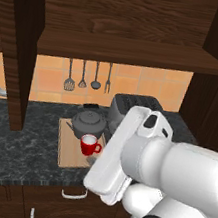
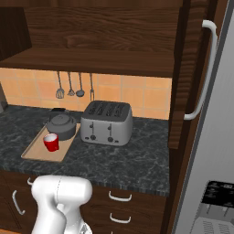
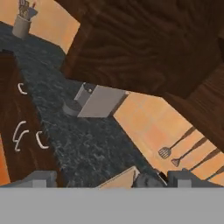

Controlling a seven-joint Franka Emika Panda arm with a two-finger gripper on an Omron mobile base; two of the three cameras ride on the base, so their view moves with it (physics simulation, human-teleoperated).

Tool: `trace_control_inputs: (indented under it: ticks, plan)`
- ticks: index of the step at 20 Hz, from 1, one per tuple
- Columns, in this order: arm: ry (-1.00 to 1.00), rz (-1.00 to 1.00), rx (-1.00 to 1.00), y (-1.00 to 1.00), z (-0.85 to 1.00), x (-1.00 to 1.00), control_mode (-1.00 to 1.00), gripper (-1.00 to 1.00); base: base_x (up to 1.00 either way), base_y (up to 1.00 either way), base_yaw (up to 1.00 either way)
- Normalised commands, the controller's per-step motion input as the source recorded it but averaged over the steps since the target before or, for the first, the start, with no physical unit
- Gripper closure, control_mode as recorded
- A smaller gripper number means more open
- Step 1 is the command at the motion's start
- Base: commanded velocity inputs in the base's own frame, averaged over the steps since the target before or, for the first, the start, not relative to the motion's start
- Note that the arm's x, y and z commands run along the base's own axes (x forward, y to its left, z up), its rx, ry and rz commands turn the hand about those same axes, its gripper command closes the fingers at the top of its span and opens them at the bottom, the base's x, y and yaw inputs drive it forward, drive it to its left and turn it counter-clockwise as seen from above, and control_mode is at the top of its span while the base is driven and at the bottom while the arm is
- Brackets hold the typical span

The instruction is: Pick the kettle from the counter and place it on the tray. Then pick the mug from the cabinet and place it on the tray. Then close the cabinet doors.

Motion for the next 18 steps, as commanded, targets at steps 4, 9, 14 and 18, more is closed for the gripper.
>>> trace_control_inputs:
  ticks: [4,9,14,18]
  plan:
    - [-0.13,0.33,-0.27,0.5,0.32,-0.22,-1.0,-1.0,0.0,0.0,0.0]
    - [-0.07,0.24,-0.23,0.5,0.37,-0.05,-1.0,-1.0,0.0,0.0,0.0]
    - [-0.35,0.21,-0.24,0.52,0.24,-0.22,-1.0,-1.0,0.0,0.0,0.0]
    - [-0.38,0.16,-0.2,0.43,0.31,-0.34,-1.0,-1.0,0.0,0.0,0.0]
